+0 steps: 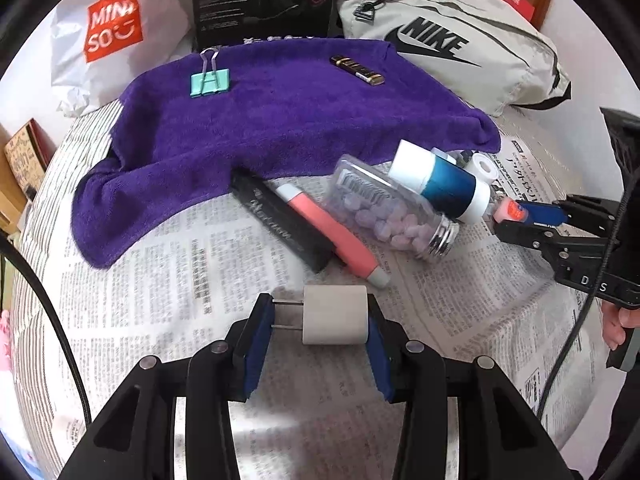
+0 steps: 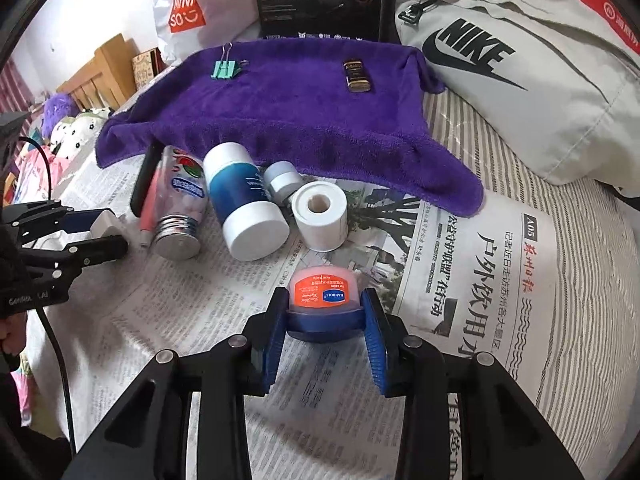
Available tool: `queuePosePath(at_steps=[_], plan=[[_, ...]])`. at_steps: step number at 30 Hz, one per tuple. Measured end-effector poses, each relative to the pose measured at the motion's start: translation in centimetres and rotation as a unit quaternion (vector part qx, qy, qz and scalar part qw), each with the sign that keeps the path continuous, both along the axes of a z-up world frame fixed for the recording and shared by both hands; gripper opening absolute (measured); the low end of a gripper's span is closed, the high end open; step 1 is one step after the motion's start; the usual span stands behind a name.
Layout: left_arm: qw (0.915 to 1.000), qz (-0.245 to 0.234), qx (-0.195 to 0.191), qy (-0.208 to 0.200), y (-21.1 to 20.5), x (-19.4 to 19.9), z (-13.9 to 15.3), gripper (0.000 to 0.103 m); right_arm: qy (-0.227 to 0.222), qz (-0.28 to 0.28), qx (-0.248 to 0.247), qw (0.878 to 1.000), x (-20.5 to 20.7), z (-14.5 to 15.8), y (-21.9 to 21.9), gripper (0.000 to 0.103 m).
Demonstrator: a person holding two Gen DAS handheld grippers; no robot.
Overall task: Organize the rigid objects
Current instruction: 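Place the plug beside the clip on the towel while the right tool sets the tin by the bottle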
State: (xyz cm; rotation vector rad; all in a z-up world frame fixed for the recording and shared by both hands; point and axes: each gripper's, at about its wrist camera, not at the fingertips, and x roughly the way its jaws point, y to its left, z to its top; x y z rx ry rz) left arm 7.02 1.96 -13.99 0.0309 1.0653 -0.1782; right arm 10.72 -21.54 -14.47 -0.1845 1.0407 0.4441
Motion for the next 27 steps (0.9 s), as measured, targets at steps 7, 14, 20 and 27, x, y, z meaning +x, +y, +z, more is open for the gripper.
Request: queuePosePath(at_steps=[7, 14, 20, 27], plan=[[0.9992, 0.029, -0.028, -0.001, 3.1, -0.3, 1.2, 0.042, -0.001, -0.015, 0.028, 1.0, 0.0, 1.2, -1.0, 0.037], [0.9988, 0.04, -0.023, -0.018, 4.3, 0.1, 3.4, 0.042, -0.015, -0.018, 0.043, 0.999, 0.4, 3.1, -1.4, 0.037], [0.9984, 0.04, -0.031, -0.024, 4.9, 1.4, 4.5, 0.042, -0.024, -0.014, 0.049, 0.998, 1.6, 4.3, -1.2, 0.037], [0.9988, 0.028, -0.005, -0.04, 4.6, 4.0, 5.9, 0.042, -0.031, -0.016, 0.059, 0.998, 4.5, 5.5, -0.8, 0.037]])
